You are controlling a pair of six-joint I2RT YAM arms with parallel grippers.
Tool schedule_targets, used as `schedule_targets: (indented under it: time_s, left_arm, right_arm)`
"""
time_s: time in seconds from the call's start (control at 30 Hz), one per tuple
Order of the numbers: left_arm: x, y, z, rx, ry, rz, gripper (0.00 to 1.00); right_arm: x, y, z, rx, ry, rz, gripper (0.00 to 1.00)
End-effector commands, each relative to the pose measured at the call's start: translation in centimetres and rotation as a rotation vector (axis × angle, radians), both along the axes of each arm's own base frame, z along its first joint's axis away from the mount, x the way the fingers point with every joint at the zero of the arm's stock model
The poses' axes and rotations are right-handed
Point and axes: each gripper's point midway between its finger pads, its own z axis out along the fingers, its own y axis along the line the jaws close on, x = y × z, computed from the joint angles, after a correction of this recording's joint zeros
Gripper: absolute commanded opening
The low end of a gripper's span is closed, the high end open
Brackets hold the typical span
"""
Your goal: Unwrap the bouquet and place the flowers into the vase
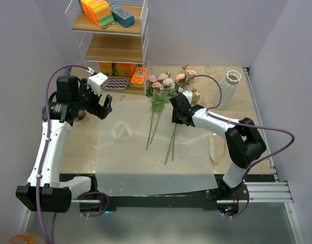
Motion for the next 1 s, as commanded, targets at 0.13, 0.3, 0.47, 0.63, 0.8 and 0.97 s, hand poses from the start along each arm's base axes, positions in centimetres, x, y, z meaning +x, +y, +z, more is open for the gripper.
schedule_targets:
  time_s: [0.13, 0.3, 0.47, 0.63, 0.8, 0.97]
  left_arm:
    - [0.3, -0.4, 0.4, 0.0, -0.041, -0.028, 0.99]
    - [0.3, -0.2, 0.5, 0.009, -0.048, -0.021, 0.99]
    - [0.4, -0.1, 0.5, 0.014, -0.047, -0.021, 0.99]
    - [0.5, -0.1, 0.6, 0.013, -0.048, -0.021, 0.99]
    - [0.6, -0.4, 0.4, 0.001, -0.037, -0.025, 0.99]
    - [0.6, -0.4, 0.4, -0.004, -0.034, -0.027, 0.99]
  right_arm:
    - [1.1, -0.4, 0.1, -0.008, -0.013, -0.037, 0.42]
    - [2.4, -0.8, -0.5, -0.042, -0.032, -0.048, 0.31]
    - [3.1, -1.3, -1.0, -0.048, -0.035, -0.062, 0.13]
    - [2.7, -1.4, 1.7, 0.021, -0.106, -0.077, 0.0]
    - [2.2, -1.6, 8.0, 0.112, -0.221, -0.083, 0.0]
    - [1.1, -1.9, 13.6, 0.192, -0.325, -0.057, 0.0]
